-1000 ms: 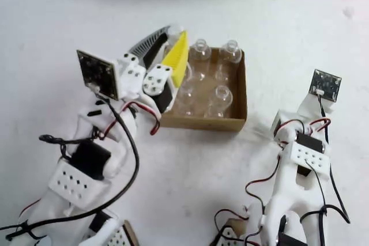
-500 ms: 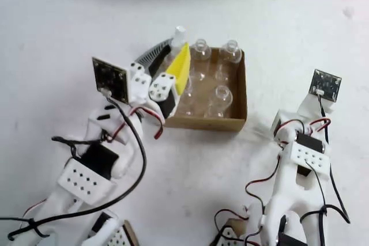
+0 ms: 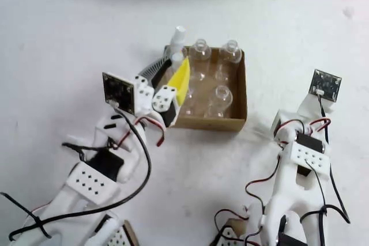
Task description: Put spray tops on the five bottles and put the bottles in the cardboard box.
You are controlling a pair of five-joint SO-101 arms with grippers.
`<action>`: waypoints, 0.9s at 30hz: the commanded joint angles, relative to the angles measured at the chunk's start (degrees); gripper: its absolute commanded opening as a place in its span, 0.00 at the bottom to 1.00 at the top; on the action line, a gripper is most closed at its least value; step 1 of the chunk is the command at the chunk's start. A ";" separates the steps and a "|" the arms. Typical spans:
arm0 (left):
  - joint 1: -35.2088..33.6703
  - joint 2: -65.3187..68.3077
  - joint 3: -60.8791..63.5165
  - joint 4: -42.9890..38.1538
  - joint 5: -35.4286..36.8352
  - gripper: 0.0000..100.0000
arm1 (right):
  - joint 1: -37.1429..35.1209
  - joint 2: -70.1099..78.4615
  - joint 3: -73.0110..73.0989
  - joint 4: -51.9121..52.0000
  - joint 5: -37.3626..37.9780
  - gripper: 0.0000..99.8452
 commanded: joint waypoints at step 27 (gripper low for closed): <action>2.07 12.88 -2.46 -4.48 -4.48 0.02 | 0.13 0.04 -0.26 -1.10 0.18 0.14</action>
